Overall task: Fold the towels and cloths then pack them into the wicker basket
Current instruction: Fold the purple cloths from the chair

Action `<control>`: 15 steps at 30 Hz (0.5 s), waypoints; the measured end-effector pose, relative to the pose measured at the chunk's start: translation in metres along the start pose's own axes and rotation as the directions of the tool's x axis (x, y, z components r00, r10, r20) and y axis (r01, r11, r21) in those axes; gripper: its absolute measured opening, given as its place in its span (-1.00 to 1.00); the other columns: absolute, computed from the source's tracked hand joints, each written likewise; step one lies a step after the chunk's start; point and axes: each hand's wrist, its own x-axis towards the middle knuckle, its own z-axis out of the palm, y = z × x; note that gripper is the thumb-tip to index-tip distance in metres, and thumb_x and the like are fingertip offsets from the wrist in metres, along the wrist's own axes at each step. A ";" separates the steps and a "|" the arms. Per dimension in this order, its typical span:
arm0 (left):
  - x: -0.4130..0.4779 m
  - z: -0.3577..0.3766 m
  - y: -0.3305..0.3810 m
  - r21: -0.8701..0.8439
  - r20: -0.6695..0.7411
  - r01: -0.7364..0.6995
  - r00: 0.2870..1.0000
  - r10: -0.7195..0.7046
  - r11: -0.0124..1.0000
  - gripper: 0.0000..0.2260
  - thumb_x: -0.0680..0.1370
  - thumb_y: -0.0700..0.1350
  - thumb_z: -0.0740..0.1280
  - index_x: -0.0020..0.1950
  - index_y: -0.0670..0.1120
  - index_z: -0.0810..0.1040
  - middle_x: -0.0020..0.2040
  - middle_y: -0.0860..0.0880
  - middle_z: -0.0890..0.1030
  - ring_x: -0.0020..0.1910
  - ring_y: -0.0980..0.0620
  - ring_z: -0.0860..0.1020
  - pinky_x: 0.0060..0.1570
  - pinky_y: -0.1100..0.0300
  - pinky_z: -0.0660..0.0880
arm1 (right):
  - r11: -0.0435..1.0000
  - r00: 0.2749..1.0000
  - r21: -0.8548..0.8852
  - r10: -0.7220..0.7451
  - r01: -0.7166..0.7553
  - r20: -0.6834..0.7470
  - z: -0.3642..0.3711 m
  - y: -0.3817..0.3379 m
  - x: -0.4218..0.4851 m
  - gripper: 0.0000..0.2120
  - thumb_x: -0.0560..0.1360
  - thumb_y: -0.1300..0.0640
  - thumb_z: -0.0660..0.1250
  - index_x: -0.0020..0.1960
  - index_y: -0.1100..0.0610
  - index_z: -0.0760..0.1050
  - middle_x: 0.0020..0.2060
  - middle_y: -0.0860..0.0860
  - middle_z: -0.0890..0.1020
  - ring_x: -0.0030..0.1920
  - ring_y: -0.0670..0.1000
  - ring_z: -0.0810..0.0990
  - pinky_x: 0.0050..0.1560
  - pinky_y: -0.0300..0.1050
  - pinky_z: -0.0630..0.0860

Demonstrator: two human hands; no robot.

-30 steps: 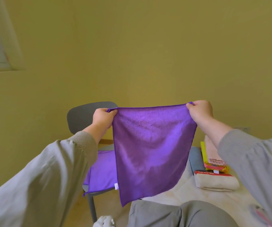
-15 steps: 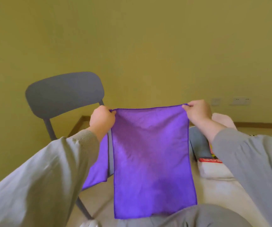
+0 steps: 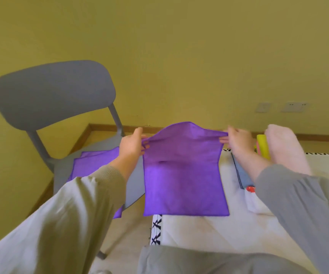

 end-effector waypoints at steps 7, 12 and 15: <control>-0.036 -0.023 -0.072 -0.045 -0.126 0.091 0.987 -0.096 0.995 -0.85 0.52 -0.31 0.30 -0.23 -0.18 0.58 -0.29 -0.15 0.59 -0.37 -0.03 0.58 -0.45 0.32 0.53 | 0.993 0.987 -0.095 0.062 -0.077 -0.146 -0.017 0.083 -0.060 -0.83 0.43 0.29 0.31 -0.08 0.26 0.67 -0.30 0.10 0.58 -0.19 0.12 0.56 -0.05 0.09 0.54; -0.051 -0.027 -0.117 0.079 -0.107 0.203 0.975 -0.194 0.976 -0.70 0.53 -0.44 0.13 -0.25 -0.16 0.54 -0.26 -0.17 0.53 -0.52 -0.04 0.53 -0.68 0.34 0.37 | 0.905 0.950 -0.325 0.309 -0.275 0.055 -0.020 0.125 -0.080 -0.76 0.44 0.34 0.26 -0.28 0.09 0.58 -0.36 0.07 0.60 -0.36 0.15 0.59 -0.19 0.07 0.58; -0.054 -0.029 -0.134 0.194 -0.086 0.268 0.963 -0.255 0.944 -0.68 0.54 -0.43 0.10 -0.24 -0.15 0.53 -0.28 -0.15 0.54 -0.66 0.08 0.49 -0.71 0.37 0.29 | 0.857 0.903 -0.391 0.411 -0.335 0.126 -0.020 0.130 -0.085 -0.80 0.46 0.38 0.25 -0.01 0.24 0.60 -0.23 0.10 0.55 -0.35 0.05 0.50 -0.34 -0.05 0.52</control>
